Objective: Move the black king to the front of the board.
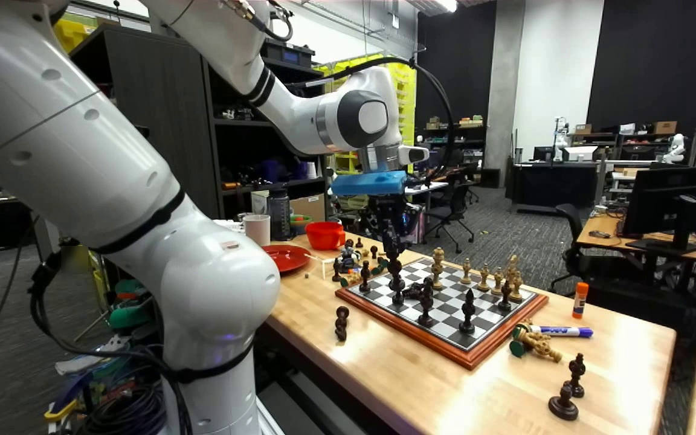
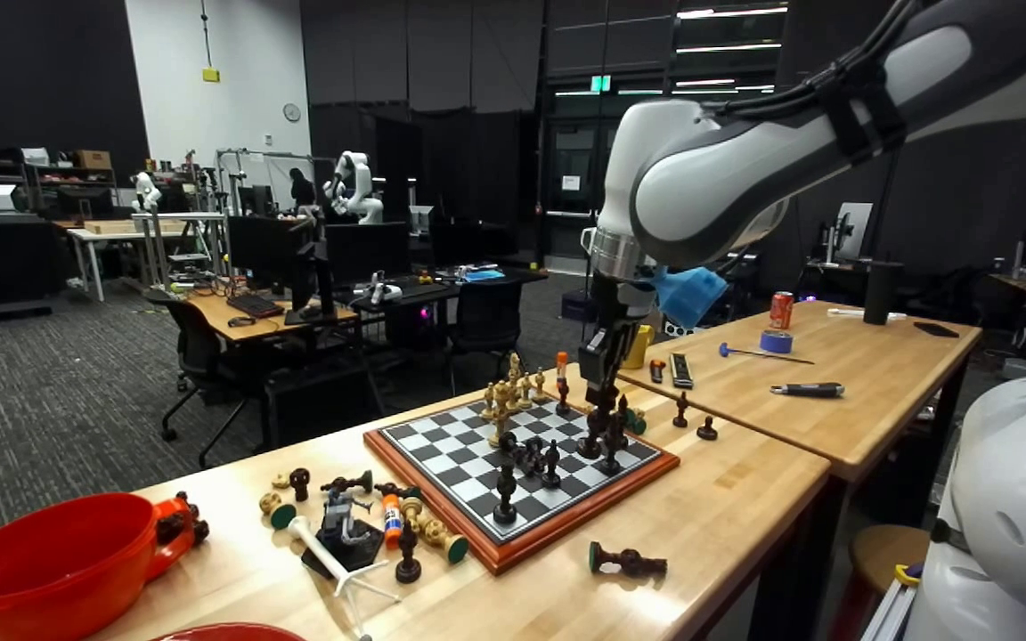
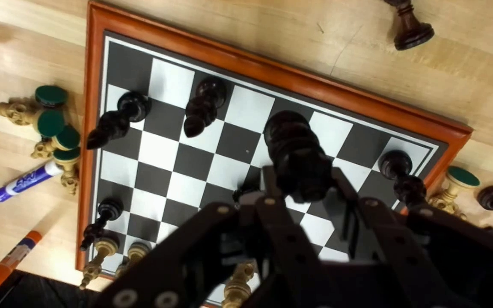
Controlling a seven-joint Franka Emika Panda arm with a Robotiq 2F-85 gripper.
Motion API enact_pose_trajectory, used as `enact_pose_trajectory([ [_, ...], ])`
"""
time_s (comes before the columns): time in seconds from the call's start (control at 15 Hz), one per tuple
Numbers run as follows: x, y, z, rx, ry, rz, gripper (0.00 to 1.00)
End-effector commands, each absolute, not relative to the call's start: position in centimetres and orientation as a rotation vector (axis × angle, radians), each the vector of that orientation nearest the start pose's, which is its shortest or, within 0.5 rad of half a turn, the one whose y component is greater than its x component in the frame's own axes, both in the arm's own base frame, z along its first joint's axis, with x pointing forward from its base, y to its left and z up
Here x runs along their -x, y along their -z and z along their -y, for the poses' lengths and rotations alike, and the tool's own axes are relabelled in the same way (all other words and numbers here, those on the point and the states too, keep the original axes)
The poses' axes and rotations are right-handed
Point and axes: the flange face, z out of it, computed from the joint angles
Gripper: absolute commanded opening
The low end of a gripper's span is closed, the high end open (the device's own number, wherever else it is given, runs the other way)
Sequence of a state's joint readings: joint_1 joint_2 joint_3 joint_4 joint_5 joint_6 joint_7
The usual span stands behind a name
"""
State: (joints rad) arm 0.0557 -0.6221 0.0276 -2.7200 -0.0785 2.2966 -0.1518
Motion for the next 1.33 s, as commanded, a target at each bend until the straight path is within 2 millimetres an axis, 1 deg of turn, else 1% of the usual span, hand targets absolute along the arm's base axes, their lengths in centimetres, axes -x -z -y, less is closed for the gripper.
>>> enact_pose_trajectory([
  [0.0,-37.4,-42.2,-3.4,3.208,0.328,0.502,0.07],
  [0.27,-38.4,-41.0,-3.1,3.237,0.309,0.526,0.07],
  [0.73,-40.4,-39.9,-2.4,3.272,0.284,0.542,0.07],
  [1.27,-41.6,-38.4,-1.8,3.286,0.215,0.503,0.07],
])
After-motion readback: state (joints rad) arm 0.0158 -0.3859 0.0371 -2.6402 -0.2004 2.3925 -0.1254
